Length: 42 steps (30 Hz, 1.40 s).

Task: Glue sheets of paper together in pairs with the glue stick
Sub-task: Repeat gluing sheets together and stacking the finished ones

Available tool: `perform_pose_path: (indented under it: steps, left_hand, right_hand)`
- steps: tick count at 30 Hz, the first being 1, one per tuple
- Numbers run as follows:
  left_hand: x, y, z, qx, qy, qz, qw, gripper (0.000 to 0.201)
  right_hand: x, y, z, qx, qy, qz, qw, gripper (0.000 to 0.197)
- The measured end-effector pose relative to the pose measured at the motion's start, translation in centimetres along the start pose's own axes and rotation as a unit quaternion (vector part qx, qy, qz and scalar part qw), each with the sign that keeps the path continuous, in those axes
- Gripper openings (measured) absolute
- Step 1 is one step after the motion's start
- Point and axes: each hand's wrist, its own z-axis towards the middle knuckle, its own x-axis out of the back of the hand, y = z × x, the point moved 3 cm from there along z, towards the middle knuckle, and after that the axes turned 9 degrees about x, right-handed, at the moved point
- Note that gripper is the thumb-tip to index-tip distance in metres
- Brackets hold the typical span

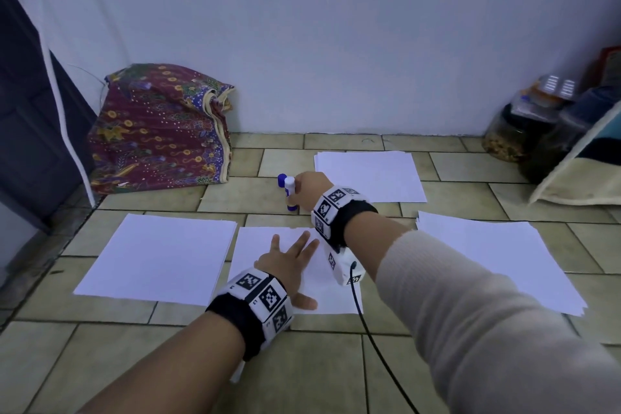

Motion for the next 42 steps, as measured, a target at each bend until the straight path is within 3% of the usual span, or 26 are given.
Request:
perform_pose_path:
  steps: [2,5,9,11,16,21,25,32,42]
  left_hand:
    - [0.2,0.0,-0.2,0.002,0.009,0.005,1.000,0.110]
    - [0.7,0.1,-0.7,0.000,0.022,0.000,1.000,0.111]
    - [1.6,0.2,-1.4,-0.016,0.049,0.009,0.999,0.111]
    - [2.2,0.4,-1.3,-0.013,0.059,0.035,0.998,0.110]
    - [4.1,1.0,-0.5,-0.011,0.089,0.061,0.994,0.094]
    - [5.7,1.7,-0.1,-0.012,0.123,0.039,0.992,0.078]
    - [5.8,2.3,0.9,-0.001,0.129,0.011,0.992,0.092]
    - [4.8,1.9,1.7,0.006,0.133,-0.040,0.990,0.096]
    - [4.3,1.4,1.6,0.009,0.150,-0.062,0.987,0.101]
  right_hand:
    - [0.3,0.5,-0.7,-0.007,0.032,0.041,0.999,0.035]
    - [1.5,2.2,-2.4,-0.021,0.075,0.120,0.990,0.014]
    - [2.2,5.7,-4.5,-0.050,0.051,0.177,0.981,0.032]
    - [2.6,7.2,-5.6,-0.063,0.041,0.166,0.983,0.028]
    - [3.8,9.3,-7.7,-0.041,0.101,0.201,0.973,0.028]
    - [3.8,9.8,-8.1,-0.039,0.120,0.221,0.967,0.025]
    - [3.2,8.6,-7.7,-0.004,0.107,0.189,0.976,0.024]
    - [2.4,5.9,-5.6,0.072,0.104,0.096,0.987,0.019]
    - [1.8,2.8,-3.1,0.091,0.014,-0.055,0.994,0.025]
